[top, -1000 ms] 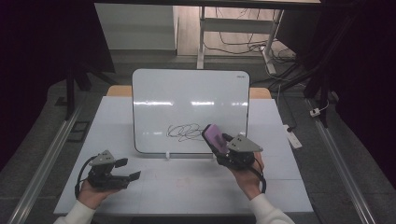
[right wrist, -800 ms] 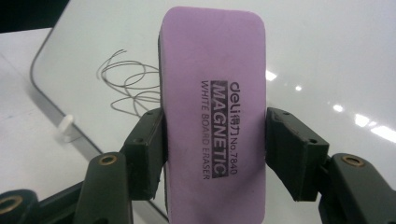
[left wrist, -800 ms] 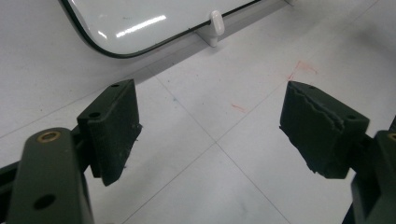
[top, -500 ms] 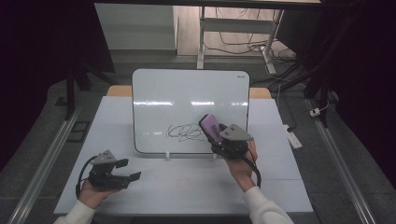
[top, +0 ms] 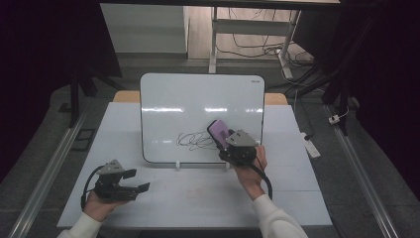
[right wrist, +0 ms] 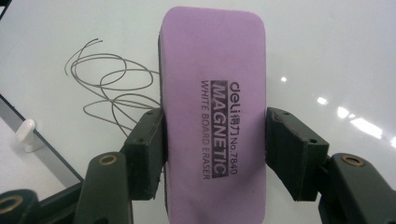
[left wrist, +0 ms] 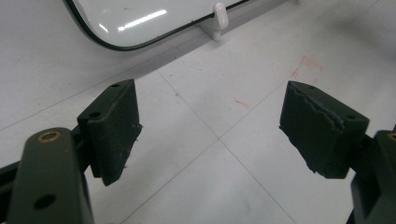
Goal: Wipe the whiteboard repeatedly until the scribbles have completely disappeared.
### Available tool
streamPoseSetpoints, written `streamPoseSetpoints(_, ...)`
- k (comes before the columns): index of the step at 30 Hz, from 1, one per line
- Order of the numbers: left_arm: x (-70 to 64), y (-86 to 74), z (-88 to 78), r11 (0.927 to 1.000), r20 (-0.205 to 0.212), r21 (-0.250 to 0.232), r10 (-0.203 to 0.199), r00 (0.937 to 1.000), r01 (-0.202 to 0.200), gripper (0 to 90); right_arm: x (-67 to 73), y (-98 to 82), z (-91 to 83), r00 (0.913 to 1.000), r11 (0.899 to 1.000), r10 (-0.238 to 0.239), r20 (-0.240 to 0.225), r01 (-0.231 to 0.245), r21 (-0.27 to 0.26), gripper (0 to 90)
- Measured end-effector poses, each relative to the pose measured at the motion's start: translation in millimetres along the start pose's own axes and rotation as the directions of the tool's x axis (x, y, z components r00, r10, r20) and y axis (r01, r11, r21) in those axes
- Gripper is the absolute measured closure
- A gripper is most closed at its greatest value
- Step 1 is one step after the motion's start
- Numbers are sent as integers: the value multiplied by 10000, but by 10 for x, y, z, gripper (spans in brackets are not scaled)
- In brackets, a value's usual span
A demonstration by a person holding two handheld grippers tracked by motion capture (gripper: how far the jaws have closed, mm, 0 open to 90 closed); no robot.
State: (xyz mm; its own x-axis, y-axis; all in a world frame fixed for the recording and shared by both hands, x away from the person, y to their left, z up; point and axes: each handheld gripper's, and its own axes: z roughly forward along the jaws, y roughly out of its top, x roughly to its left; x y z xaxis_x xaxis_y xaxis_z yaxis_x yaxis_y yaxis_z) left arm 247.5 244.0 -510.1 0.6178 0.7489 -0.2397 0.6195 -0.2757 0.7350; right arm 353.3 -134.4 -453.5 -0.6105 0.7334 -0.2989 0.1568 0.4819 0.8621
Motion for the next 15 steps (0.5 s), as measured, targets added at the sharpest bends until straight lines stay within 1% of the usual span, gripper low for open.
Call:
streamPoseSetpoints(4, 14, -4, 10, 10000, -8, 64, -16, 10000, 16, 210, 22, 13, 39, 9999, 9999, -148, 35, 148, 70, 401)
streamPoseSetpoints(8, 19, -7, 16, 9999, -7, 110, -42, 10000, 42, 211, 50, 28, 90, 10000, 9998, 18, -43, -17, 177, 402)
streamPoseSetpoints(12, 11, -9, 26, 9998, 5, 183, -72, 10000, 72, 211, 173, 59, 176, 9993, 9995, -75, -372, 87, 315, 404)
streamPoseSetpoints(13, 11, -8, 27, 9998, -10, 200, -40, 10000, 40, 211, 251, 74, 224, 9985, 9991, -138, -529, 159, 401, 405)
streamPoseSetpoints(14, 10, -8, 28, 9998, -15, 204, -34, 10000, 35, 211, 251, 74, 224, 9985, 9991, -138, -529, 159, 401, 405)
streamPoseSetpoints(15, 9, -9, 28, 9998, -26, 199, -29, 10000, 29, 211, 292, 79, 246, 9981, 9990, -170, -598, 195, 414, 406)
